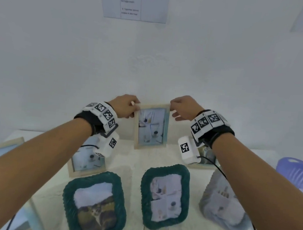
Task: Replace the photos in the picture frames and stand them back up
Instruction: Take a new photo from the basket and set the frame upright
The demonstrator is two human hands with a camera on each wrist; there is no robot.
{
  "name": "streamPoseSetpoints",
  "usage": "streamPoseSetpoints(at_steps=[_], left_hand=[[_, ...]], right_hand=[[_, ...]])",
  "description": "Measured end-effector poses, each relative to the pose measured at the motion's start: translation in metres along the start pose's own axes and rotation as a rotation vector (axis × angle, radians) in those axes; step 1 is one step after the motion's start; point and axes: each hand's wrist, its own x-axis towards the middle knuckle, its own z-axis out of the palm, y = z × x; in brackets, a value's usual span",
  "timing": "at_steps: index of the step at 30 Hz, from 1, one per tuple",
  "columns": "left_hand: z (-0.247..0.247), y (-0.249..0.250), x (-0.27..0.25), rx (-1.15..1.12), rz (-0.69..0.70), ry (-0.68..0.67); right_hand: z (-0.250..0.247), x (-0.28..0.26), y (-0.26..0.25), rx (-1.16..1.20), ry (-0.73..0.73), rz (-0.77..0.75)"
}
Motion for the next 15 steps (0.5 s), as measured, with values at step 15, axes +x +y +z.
streamPoseSetpoints(at_steps=[15], left_hand=[[0.059,0.138,-0.152,-0.579,0.173,-0.024]], right_hand=[[-0.058,-0.207,0.093,0.761,-0.051,-0.151]])
